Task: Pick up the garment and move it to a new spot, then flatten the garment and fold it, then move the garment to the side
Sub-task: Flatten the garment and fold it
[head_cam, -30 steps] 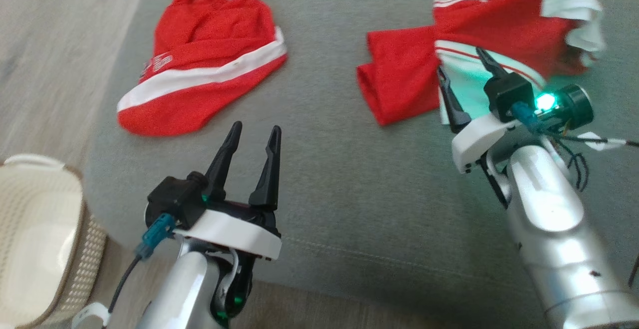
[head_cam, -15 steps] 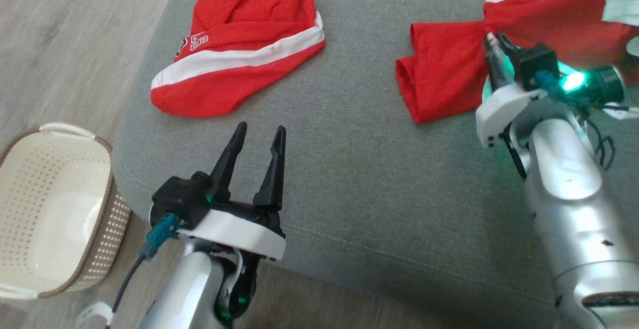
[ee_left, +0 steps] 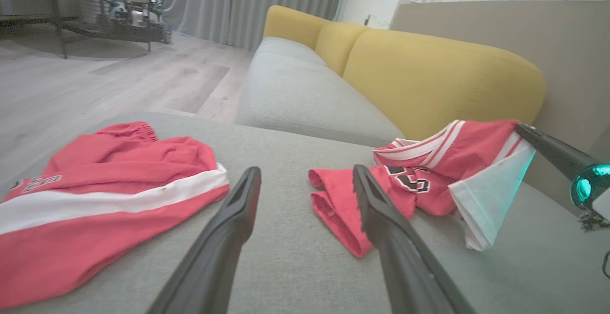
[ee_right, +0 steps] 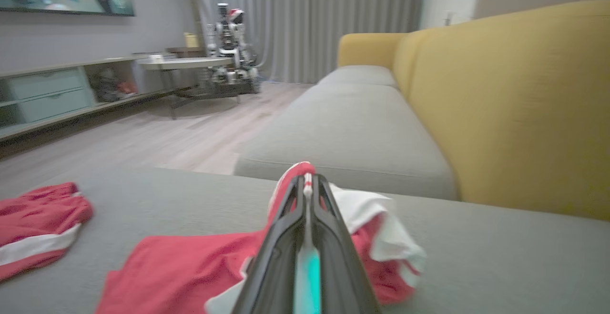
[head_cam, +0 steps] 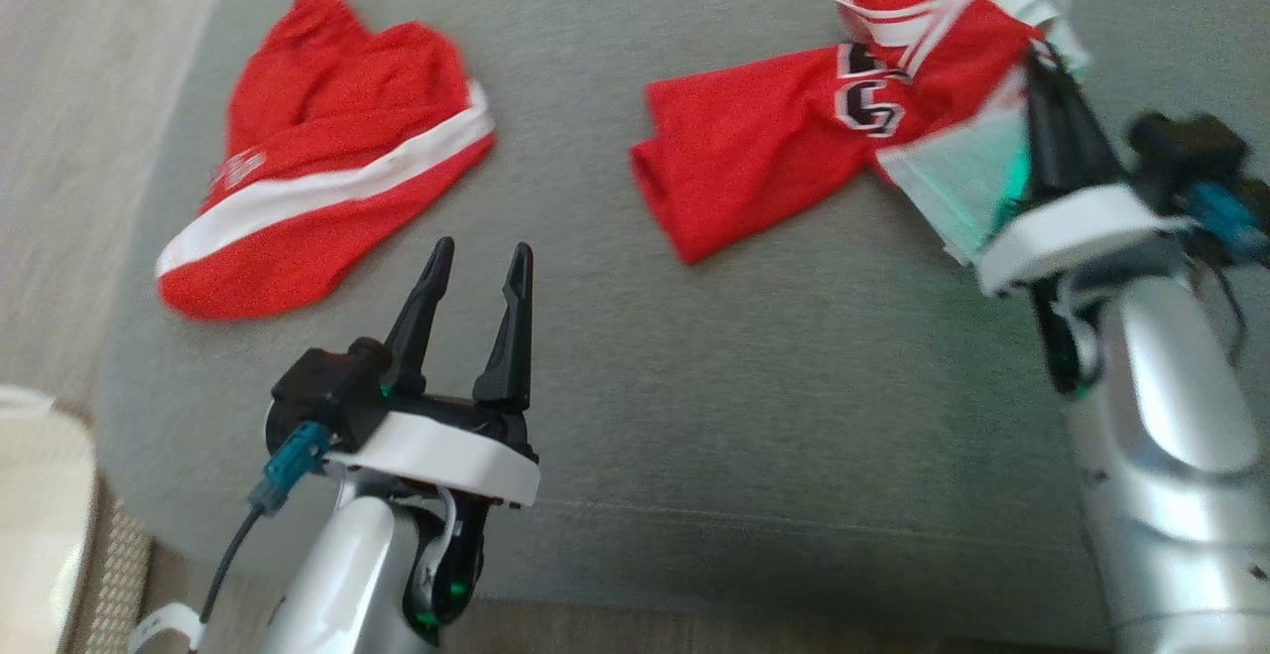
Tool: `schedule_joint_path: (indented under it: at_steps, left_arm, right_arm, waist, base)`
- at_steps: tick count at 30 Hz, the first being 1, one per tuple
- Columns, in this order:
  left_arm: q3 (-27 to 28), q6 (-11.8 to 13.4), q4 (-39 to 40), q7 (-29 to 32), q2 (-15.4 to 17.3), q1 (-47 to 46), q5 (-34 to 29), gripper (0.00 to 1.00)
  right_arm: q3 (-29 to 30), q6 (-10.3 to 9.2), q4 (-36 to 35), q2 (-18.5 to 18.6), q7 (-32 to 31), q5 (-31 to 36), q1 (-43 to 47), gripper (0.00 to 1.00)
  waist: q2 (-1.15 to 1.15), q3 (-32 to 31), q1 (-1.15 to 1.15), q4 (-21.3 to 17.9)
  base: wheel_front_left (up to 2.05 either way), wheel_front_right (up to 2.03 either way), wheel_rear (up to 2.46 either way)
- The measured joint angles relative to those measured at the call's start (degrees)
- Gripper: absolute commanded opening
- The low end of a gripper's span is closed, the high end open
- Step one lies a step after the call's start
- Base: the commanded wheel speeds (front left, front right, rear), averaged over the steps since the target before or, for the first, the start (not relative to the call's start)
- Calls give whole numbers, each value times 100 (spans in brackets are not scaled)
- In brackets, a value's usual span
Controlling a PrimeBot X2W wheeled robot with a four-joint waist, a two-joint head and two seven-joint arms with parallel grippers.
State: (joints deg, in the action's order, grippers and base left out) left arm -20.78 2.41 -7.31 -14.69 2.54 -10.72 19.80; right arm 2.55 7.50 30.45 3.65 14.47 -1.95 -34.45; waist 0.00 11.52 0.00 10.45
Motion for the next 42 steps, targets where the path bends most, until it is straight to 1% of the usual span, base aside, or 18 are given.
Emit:
schedule_joint_path:
  at_steps: [5, 9, 13, 16, 17, 18, 20, 23, 26, 28, 31, 33, 37, 39, 42]
  left_arm:
    - [71, -45, -5, 0, 0, 10, -59, 100]
    - [70, -46, -21, 0, 0, 34, -87, 100]
    - [70, -100, -54, 0, 0, 132, -132, 100]
    - [75, -130, -80, 0, 1, 146, -166, 100]
    - [77, -143, -85, 0, 1, 146, -166, 100]
    - [81, -145, -85, 0, 1, 146, -167, 100]
    - [82, -146, -86, 0, 1, 147, -201, 100]
    - [79, -148, -94, 0, 1, 158, -209, 100]
    - [79, -148, -136, 0, 1, 258, -210, 100]
    - [90, -148, -147, 0, 2, 340, -224, 100]
    - [101, -147, -155, 0, 3, 391, -252, 100]
    - [103, -146, -142, 0, 3, 415, -253, 100]
    - [108, -142, -122, 0, 5, 460, -253, 100]
    - [109, -141, -112, 0, 5, 475, -253, 100]
    - [102, -138, -66, 0, 5, 477, -252, 100]
  right_arm:
    - [1089, 0, -197, -13, -38, 64, 421, 0]
    - [2022, 0, -142, -16, -207, 404, 677, 0]
    - [2583, 0, 210, -47, -389, 500, 817, 0]
    - [2903, 0, 447, -79, -443, 788, 815, 0]
    - [3009, 0, 532, -87, -448, 868, 810, 26]
    - [3049, 0, 609, -89, -446, 964, 811, 100]
    - [3043, 0, 750, -89, -423, 977, 803, 100]
    - [2827, 0, 802, -92, -235, 1022, 793, 100]
    - [2458, 0, 772, -92, -102, 918, 794, 100]
    - [2107, 0, 639, -90, -53, 723, 795, 100]
    - [1547, 0, 266, -91, -26, 417, 821, 100]
    - [1173, 0, -165, -87, -24, 179, 908, 100]
    - [504, 0, -899, -87, 0, -142, 1396, 100]
    - [252, 0, -1133, -88, 0, -248, 1707, 100]
    - [4, 0, -1277, -88, 0, -274, 2045, 100]
  waist:
    - [0, -158, 0, -515]
    - [0, -264, 0, -808]
    - [0, -360, 0, -964]
    - [0, -410, 0, -994]
    - [0, -428, 0, -993]
    - [0, -443, 0, -987]
    - [0, -462, 0, -966]
    - [0, -499, 0, -925]
    - [0, -593, 0, -894]
    - [0, -659, 0, -878]
    - [0, -750, 0, -861]
    - [0, -787, 0, -853]
    - [0, -826, 0, -830]
    - [0, -838, 0, -826]
    - [0, -831, 0, -819]
  base:
    - [0, 0, 0]
    - [0, 0, 0]
    - [0, 0, 0]
    - [0, 0, 0]
    - [0, 0, 0]
    - [0, 0, 0]
    - [0, 0, 0]
    - [0, 0, 0]
    - [0, 0, 0]
    - [0, 0, 0]
    - [0, 0, 0]
    - [0, 0, 0]
    - [0, 0, 0]
    - [0, 0, 0]
    - [0, 0, 0]
